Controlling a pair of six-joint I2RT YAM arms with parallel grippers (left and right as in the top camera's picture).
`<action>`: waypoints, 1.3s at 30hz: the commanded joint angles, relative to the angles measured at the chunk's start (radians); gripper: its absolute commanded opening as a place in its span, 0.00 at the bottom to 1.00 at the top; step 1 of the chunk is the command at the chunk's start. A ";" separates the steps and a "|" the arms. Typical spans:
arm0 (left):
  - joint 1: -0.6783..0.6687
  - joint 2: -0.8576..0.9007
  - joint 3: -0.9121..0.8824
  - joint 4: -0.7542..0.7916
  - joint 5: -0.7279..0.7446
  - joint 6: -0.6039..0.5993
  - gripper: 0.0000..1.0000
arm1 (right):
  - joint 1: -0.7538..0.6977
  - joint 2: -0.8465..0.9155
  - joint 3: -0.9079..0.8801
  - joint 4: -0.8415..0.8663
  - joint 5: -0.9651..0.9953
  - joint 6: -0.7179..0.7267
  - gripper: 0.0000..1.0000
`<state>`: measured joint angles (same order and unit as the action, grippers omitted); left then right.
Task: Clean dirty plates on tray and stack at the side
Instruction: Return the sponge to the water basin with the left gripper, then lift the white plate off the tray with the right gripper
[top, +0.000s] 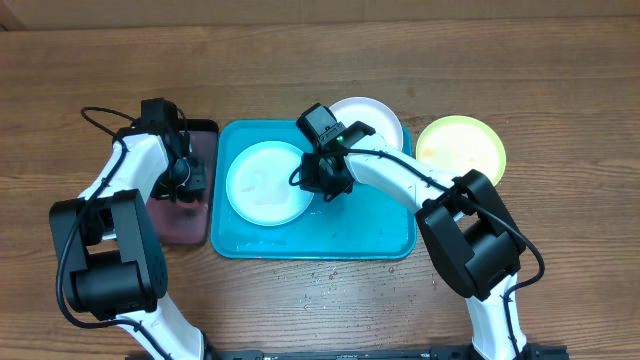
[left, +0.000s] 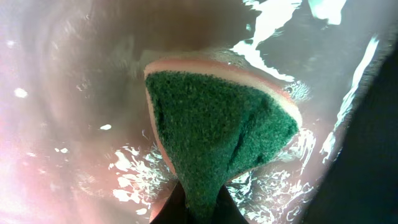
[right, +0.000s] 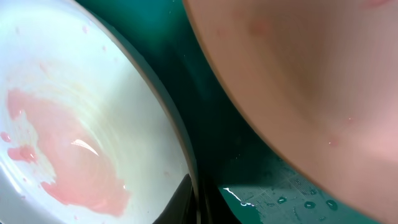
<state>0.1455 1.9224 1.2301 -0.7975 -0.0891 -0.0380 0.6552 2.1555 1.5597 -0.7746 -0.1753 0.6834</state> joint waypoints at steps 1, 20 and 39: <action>-0.001 -0.033 0.007 -0.007 -0.060 -0.039 0.04 | -0.004 0.004 0.013 0.002 0.006 -0.003 0.05; -0.002 -0.038 0.113 -0.084 0.116 -0.048 0.85 | -0.003 -0.032 0.032 -0.012 0.025 -0.155 0.04; -0.002 -0.038 0.113 -0.085 0.116 -0.048 0.91 | 0.124 -0.225 0.053 -0.057 0.676 -0.325 0.04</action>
<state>0.1459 1.9114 1.3319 -0.8768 -0.0040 -0.0784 0.7422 1.9610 1.5879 -0.8375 0.3092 0.3916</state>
